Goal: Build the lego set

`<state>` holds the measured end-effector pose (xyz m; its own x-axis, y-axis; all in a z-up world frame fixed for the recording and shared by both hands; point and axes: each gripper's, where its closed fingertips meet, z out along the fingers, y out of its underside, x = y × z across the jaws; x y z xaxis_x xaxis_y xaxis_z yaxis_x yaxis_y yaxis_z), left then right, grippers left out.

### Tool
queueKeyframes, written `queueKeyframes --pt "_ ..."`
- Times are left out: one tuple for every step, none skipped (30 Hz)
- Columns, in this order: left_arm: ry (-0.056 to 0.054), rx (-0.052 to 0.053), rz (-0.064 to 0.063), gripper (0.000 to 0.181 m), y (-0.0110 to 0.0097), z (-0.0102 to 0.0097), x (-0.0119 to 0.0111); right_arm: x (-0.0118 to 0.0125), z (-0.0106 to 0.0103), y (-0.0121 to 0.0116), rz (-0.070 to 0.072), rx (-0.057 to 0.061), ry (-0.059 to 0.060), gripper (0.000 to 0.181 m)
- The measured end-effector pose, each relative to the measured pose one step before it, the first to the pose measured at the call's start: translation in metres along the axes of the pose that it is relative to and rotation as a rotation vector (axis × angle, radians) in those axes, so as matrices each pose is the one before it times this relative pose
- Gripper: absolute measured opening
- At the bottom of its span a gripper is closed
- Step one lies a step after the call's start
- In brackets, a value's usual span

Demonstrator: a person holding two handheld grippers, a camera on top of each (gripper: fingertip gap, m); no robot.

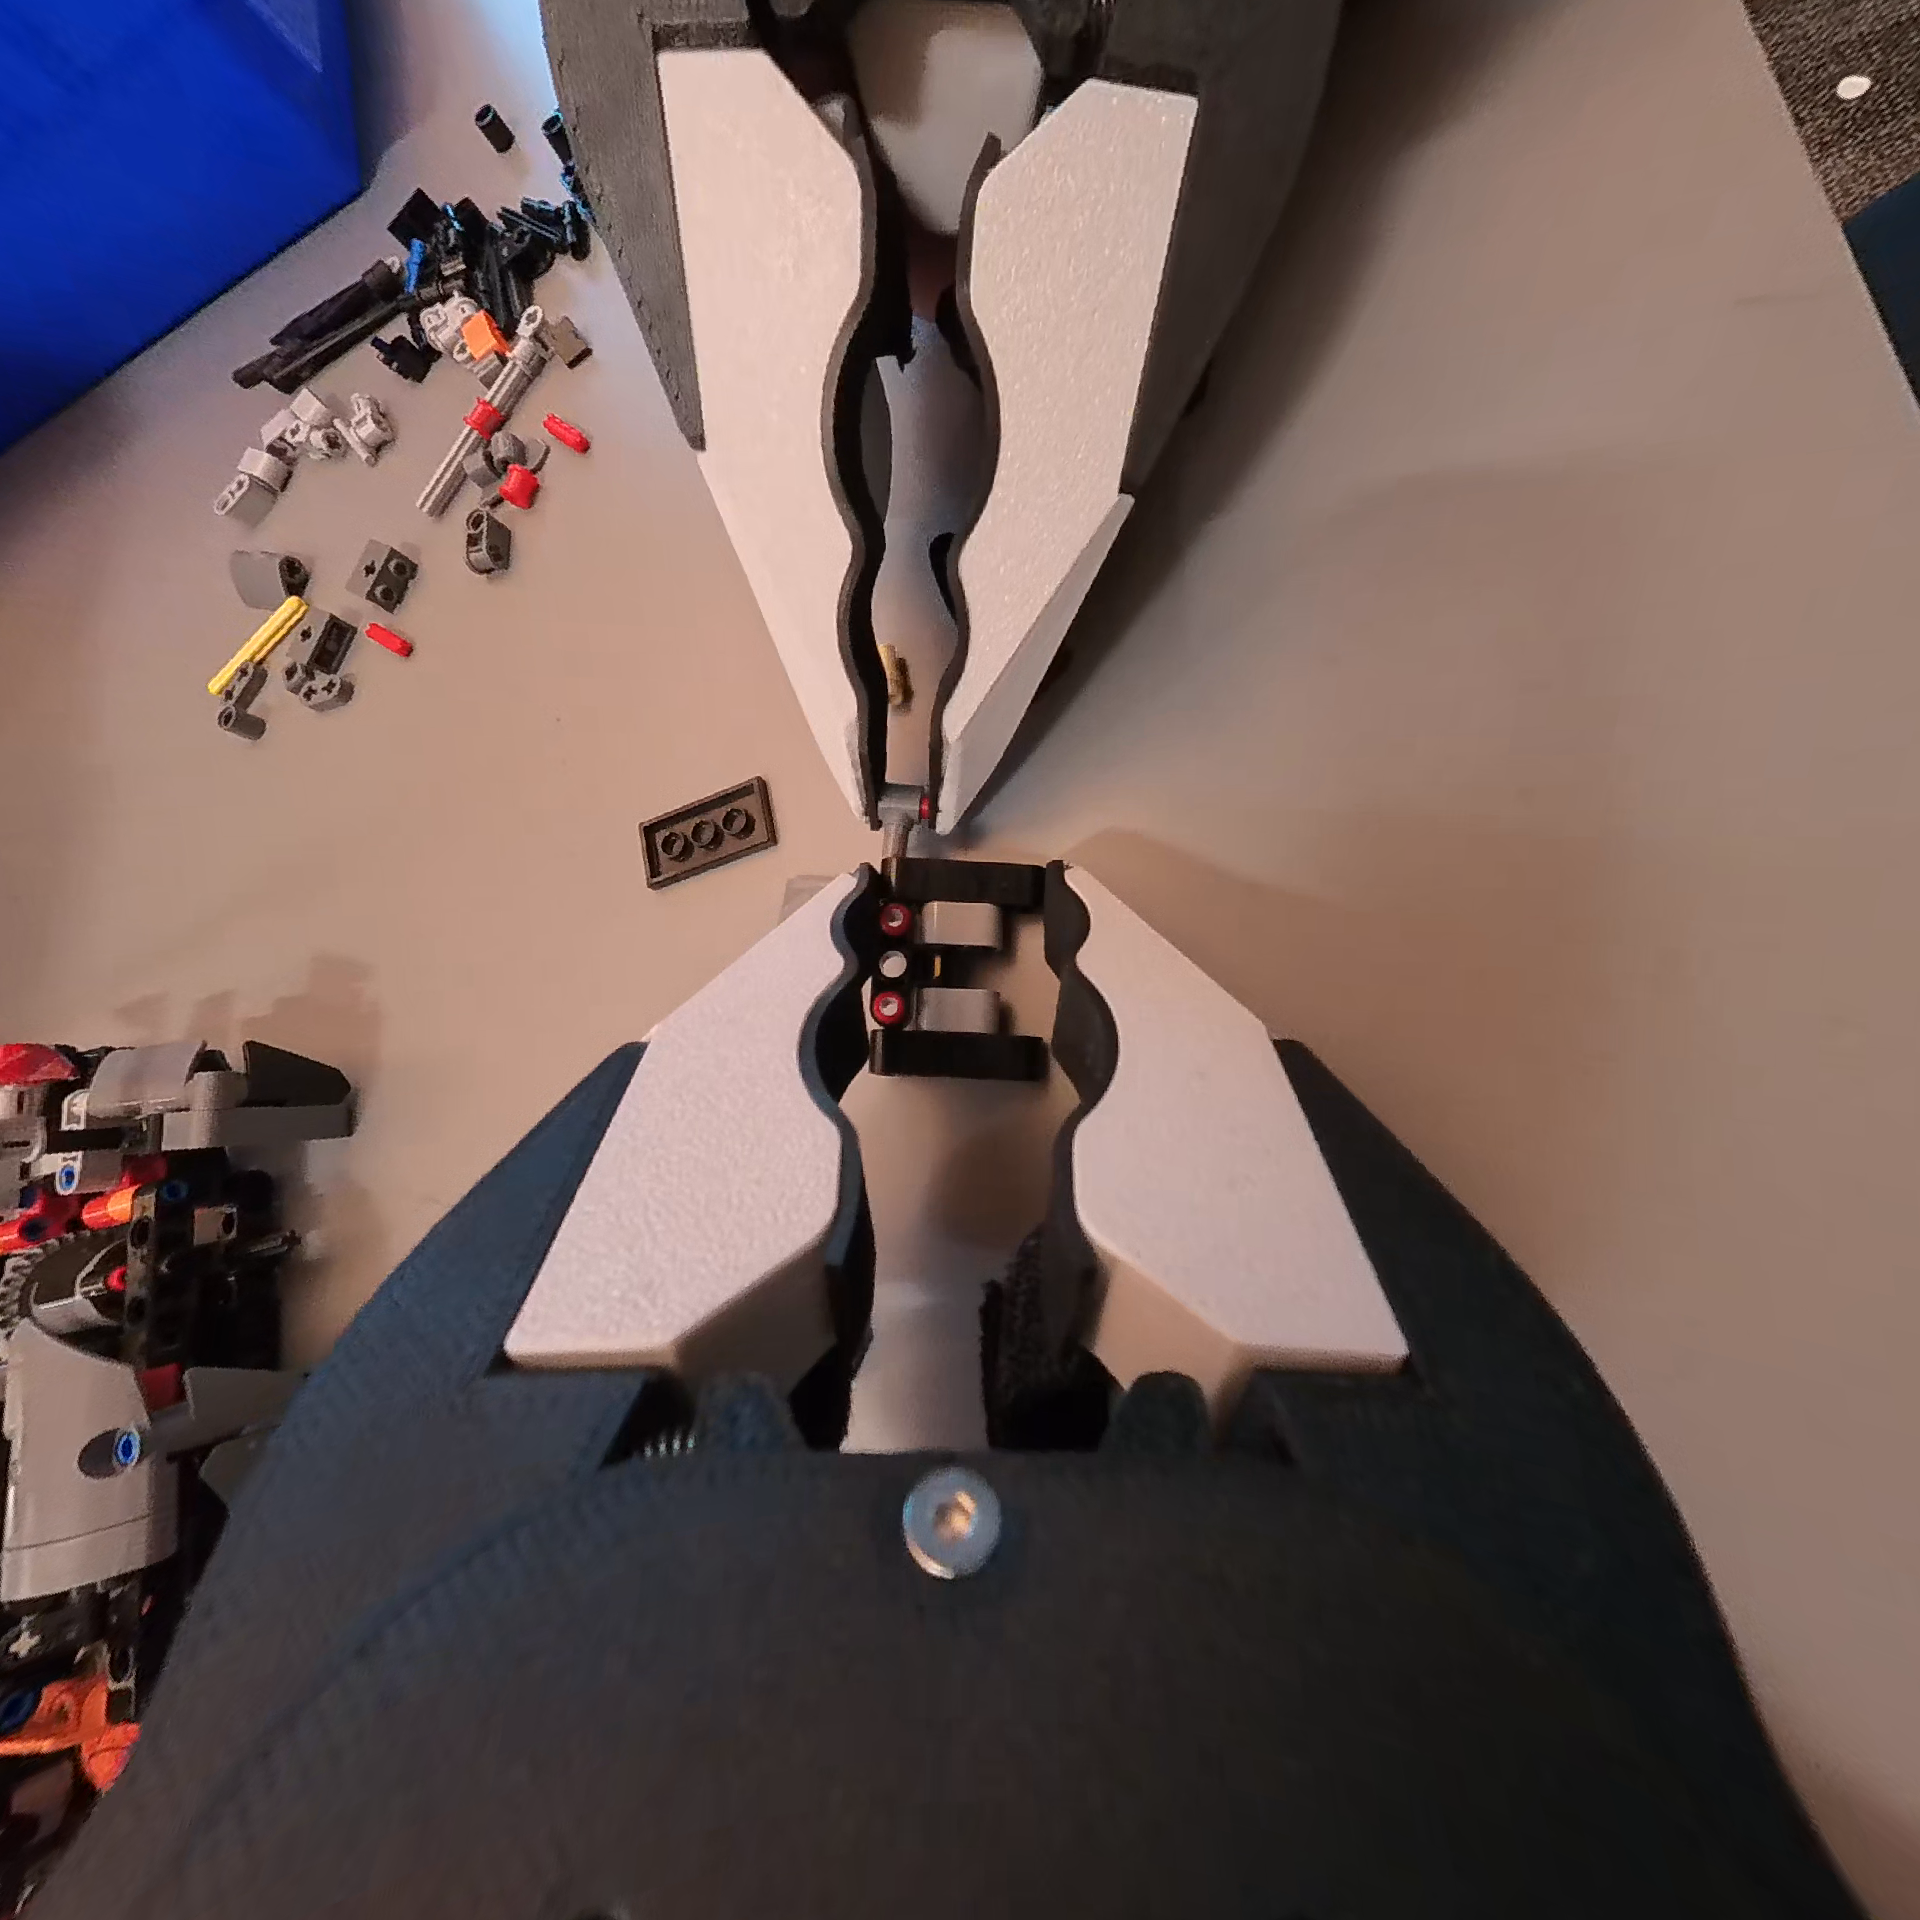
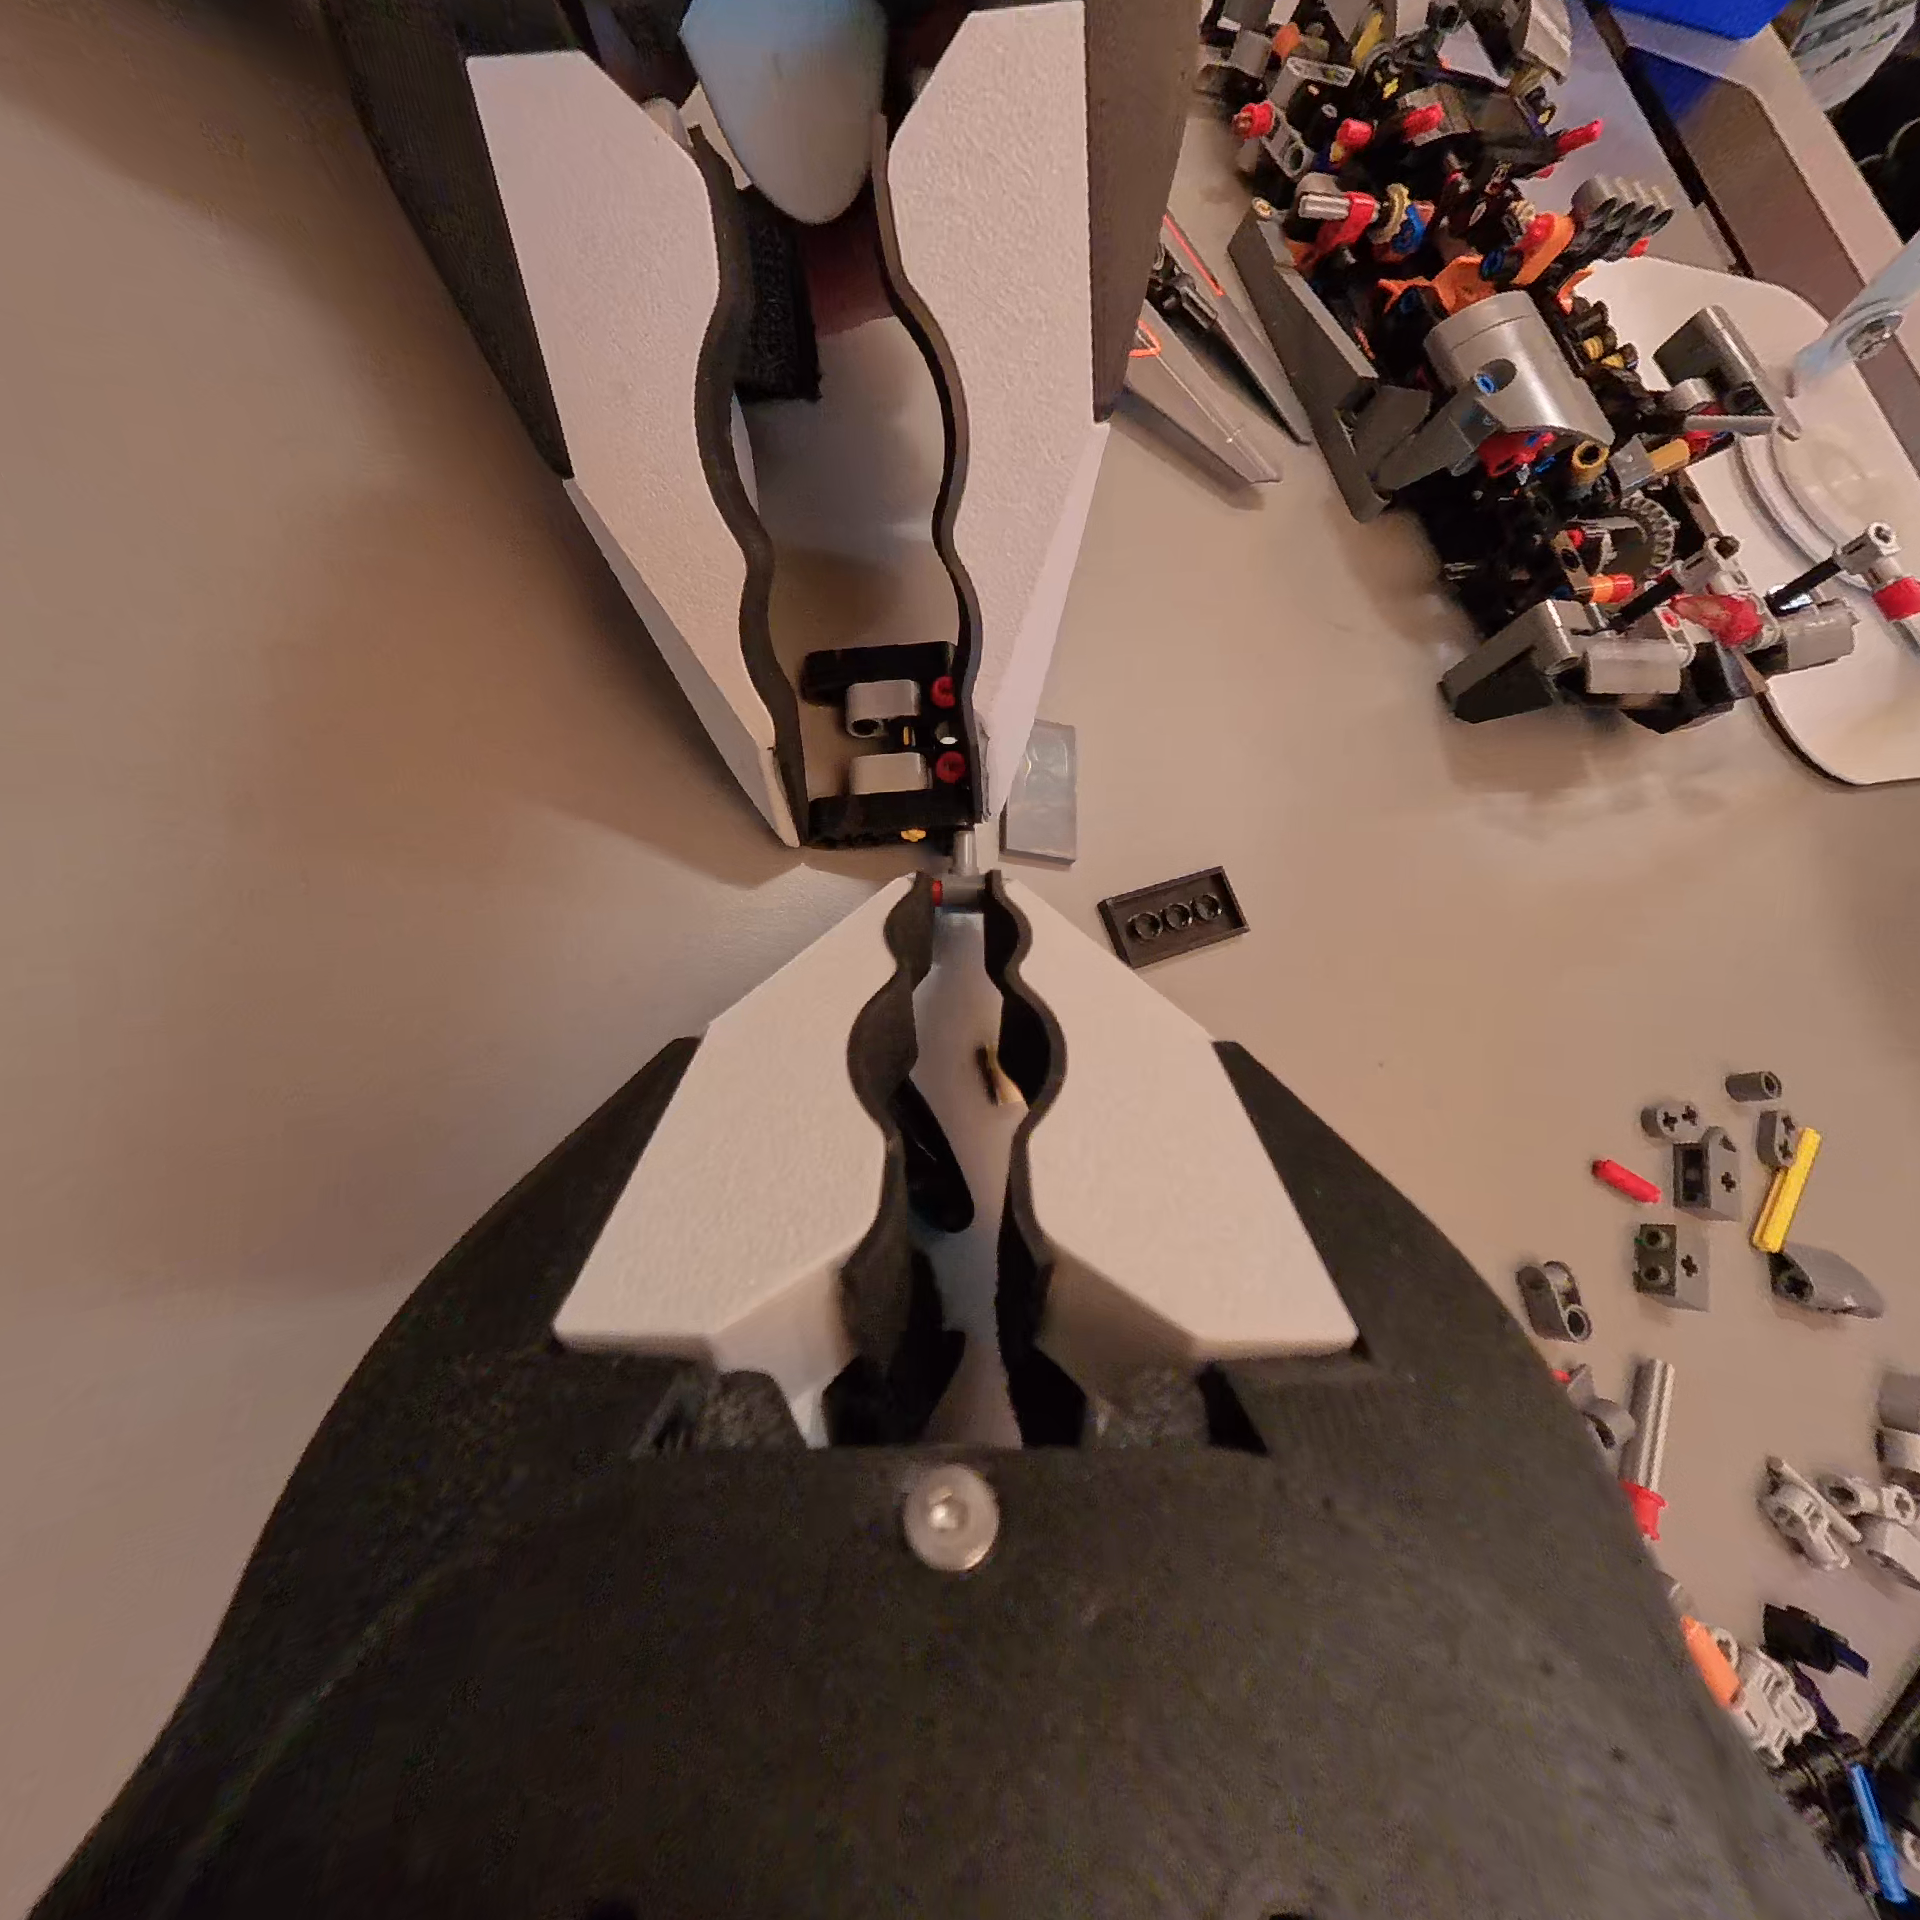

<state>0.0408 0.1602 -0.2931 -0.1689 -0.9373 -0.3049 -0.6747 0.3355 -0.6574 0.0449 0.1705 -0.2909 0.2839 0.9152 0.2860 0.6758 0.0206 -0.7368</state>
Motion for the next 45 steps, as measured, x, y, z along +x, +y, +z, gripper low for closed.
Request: queueKeyframes --pt "0.0009 0.0015 -0.0021 0.030 -0.00005 0.00006 0.00002 -0.00035 -0.00004 -0.00001 -0.0005 -0.0009 0.0019 0.007" --pt "0.0005 0.0019 -0.0018 0.030 -0.00003 0.00002 -0.00005 -0.00093 -0.00004 -0.00038 -0.0023 0.0012 -0.0019 0.007" --pt "-0.0002 0.0015 -0.0024 0.030 -0.00021 0.00019 -0.00006 -0.00062 0.00008 -0.00025 -0.0019 0.0008 -0.0006 0.007" --pt "0.0000 0.0004 0.0005 0.030 0.00008 0.00002 0.00001 0.00020 0.00003 0.00006 0.0005 -0.0019 0.0030 0.007" --pt "0.0006 0.0012 -0.0021 0.029 -0.00011 -0.00004 0.00004 -0.00002 -0.00002 -0.00016 0.0019 0.0006 0.0006 0.007" --pt "-0.0008 -0.0002 0.0002 0.030 0.00019 -0.00001 -0.00017 0.00011 0.00021 0.00003 0.0033 -0.0016 0.0011 0.007" --pt "-0.0006 0.0002 -0.0004 0.030 0.00011 -0.00004 -0.00023 0.00018 0.00017 -0.00003 -0.0001 -0.0012 0.0035 0.007" --pt "-0.0002 0.0006 -0.0019 0.030 -0.00006 0.00005 0.00001 0.00007 0.00003 -0.00012 -0.0009 -0.0011 0.0035 0.007" --pt "-0.0004 0.0010 -0.0015 0.030 -0.00001 0.00002 -0.00013 -0.00003 -0.00001 -0.00003 0.0003 -0.0013 0.0025 0.007" --pt "-0.0004 0.0012 -0.0024 0.030 0.00003 0.00010 -0.00002 0.00004 0.00010 -0.00009 0.0012 -0.0009 0.0021 0.007" --pt "0.0000 0.0006 -0.0023 0.030 0.00005 -0.00001 -0.00001 0.00002 -0.00008 -0.00010 0.0004 -0.0013 0.0027 0.007" --pt "0.0000 0.0013 -0.0012 0.030 0.00004 -0.00002 -0.00017 0.00003 0.00010 -0.00018 -0.0017 -0.0022 0.0041 0.007" --pt "0.0004 0.0012 -0.0022 0.029 -0.00004 0.00003 0.00003 -0.00005 -0.00005 -0.00017 -0.0039 -0.0028 0.0052 0.007" --pt "-0.0007 0.0010 -0.0010 0.030 -0.00001 0.00007 0.00002 0.00004 -0.00003 -0.00009 -0.0057 -0.0024 0.0049 0.007" --pt "-0.0018 0.0016 0.0002 0.030 -0.00002 0.00008 0.00001 0.00002 -0.00013 -0.00018 -0.0045 -0.0003 0.0030 0.007" --pt "-0.0018 0.0022 0.0005 0.030 -0.00004 0.00005 0.00001 0.00011 -0.00013 -0.00026 -0.0038 0.0003 0.0023 0.007" --pt "0.0006 0.0026 -0.0022 0.030 -0.00007 -0.00001 0.00000 0.00000 -0.00006 -0.00034 -0.0051 -0.0012 0.0030 0.007" --pt "0.0020 0.0022 -0.0045 0.030 -0.00002 0.00000 -0.00006 0.00013 -0.00006 -0.00017 -0.0051 -0.0024 0.0026 0.007" --pt "0.0011 0.0018 -0.0027 0.029 0.00000 0.00002 0.00000 0.00003 0.00010 -0.00014 -0.0002 0.0001 -0.0012 0.007" --pt "-0.0003 0.0018 -0.0001 0.029 -0.00005 0.00005 0.00001 -0.00017 -0.00003 -0.00002 0.0023 0.0012 -0.0052 0.006" --pt "-0.0003 0.0001 -0.0012 0.029 -0.00001 0.00001 0.00005 -0.00004 0.00003 -0.00014 0.0001 0.0006 -0.0035 0.006" --pt "-0.0007 -0.0009 0.0010 0.029 0.00006 0.00006 0.00004 0.00001 0.00010 -0.00007 -0.0026 -0.0020 0.0011 0.007" --pt "-0.0001 0.0010 0.0003 0.029 -0.00007 0.00000 -0.00001 -0.00003 0.00003 0.00012 -0.0043 -0.0020 0.0022 0.006" --pt "0.0011 0.0014 -0.0028 0.029 0.00000 0.00006 -0.00002 0.00004 -0.00004 -0.00001 -0.0017 0.0001 0.0000 0.006" --pt "0.0002 -0.0002 -0.0003 0.029 0.00002 -0.00001 0.00005 -0.00003 -0.00007 -0.00017 0.0016 0.0018 -0.0024 0.007" --pt "-0.0005 -0.0011 0.0012 0.029 0.00003 -0.00002 0.00003 -0.00005 0.00004 -0.00013 0.0009 0.0015 -0.0025 0.007" --pt "-0.0004 -0.0008 0.0007 0.029 0.00001 0.00001 -0.00002 0.00005 0.00011 0.00006 -0.0001 -0.0003 -0.0016 0.007" --pt "0.0001 0.0004 -0.0008 0.029 -0.00005 0.00003 0.00008 0.00003 -0.00003 -0.00013 -0.0027 -0.0011 0.0005 0.007" --pt "-0.0001 0.0008 -0.0003 0.029 0.00012 -0.00002 -0.00003 0.00001 0.00006 -0.00017 -0.0023 -0.0013 0.0002 0.007" --pt "0.0006 0.0013 -0.0014 0.029 -0.00005 0.00003 0.00001 0.00001 -0.00006 -0.00013 0.0004 0.0010 -0.0025 0.007" --pt "0.0009 0.0004 -0.0018 0.029 0.00001 0.00004 0.00006 -0.00001 -0.00001 -0.00014 0.0005 0.0011 -0.0033 0.006" --pt "0.0006 0.0007 -0.0005 0.029 -0.00007 0.00006 0.00002 0.00006 0.00000 -0.00004 -0.0006 -0.0006 -0.0030 0.007" --pt "0.0017 0.0033 -0.0029 0.029 -0.00004 -0.00002 0.00002 -0.00005 0.00005 -0.00001 0.0000 0.0002 -0.0034 0.007" --pt "0.0016 0.0042 -0.0027 0.029 -0.00001 0.00004 -0.00006 -0.00010 -0.00001 -0.00005 0.0011 0.0005 -0.0043 0.006" --pt "0.0008 0.0014 -0.0020 0.029 0.00000 0.00010 0.00010 0.00006 0.00001 0.00004 -0.0020 -0.0007 -0.0027 0.006" --pt "0.0002 -0.0002 0.0003 0.029 0.00003 -0.00002 0.00000 -0.00002 0.00001 0.00003 -0.0024 -0.0012 -0.0027 0.006" --pt "0.0008 0.0020 -0.0005 0.029 -0.00008 0.00000 -0.00002 -0.00002 -0.00006 -0.00011 0.0004 -0.0001 -0.0041 0.006" --pt "0.0010 0.0021 -0.0016 0.029 0.00003 0.00001 0.00013 -0.00004 0.00000 0.00000 0.0014 0.0002 -0.0043 0.006" --pt "0.0008 0.0000 -0.0016 0.029 0.00002 -0.00004 -0.00009 -0.00001 0.00003 0.00010 0.0005 -0.0006 -0.0035 0.006" --pt "0.0003 0.0009 -0.0007 0.029 0.00004 0.00006 0.00004 0.00003 -0.00005 0.00004 -0.0004 -0.0012 -0.0031 0.006" --pt "0.0009 0.0020 -0.0021 0.029 -0.00006 0.00001 0.00002 -0.00008 0.00001 -0.00003 -0.0023 -0.0017 -0.0037 0.006" --pt "0.0002 0.0000 0.0010 0.029 -0.00003 -0.00001 0.00005 0.00010 0.00003 0.00017 -0.0079 -0.0016 -0.0044 0.006" --pt "0.0005 0.0011 -0.0011 0.029 0.00003 -0.00005 -0.00001 0.00002 0.00003 0.00007 -0.0103 -0.0008 -0.0079 0.006" --pt "0.0009 0.0013 -0.0011 0.029 0.00001 0.00010 0.00005 0.00006 0.00003 -0.00006 -0.0100 -0.0002 -0.0107 0.007" --pt "0.0006 -0.0002 -0.0003 0.029 0.00006 -0.00001 0.00001 0.00009 -0.00002 0.00007 -0.0124 -0.0021 -0.0108 0.006"
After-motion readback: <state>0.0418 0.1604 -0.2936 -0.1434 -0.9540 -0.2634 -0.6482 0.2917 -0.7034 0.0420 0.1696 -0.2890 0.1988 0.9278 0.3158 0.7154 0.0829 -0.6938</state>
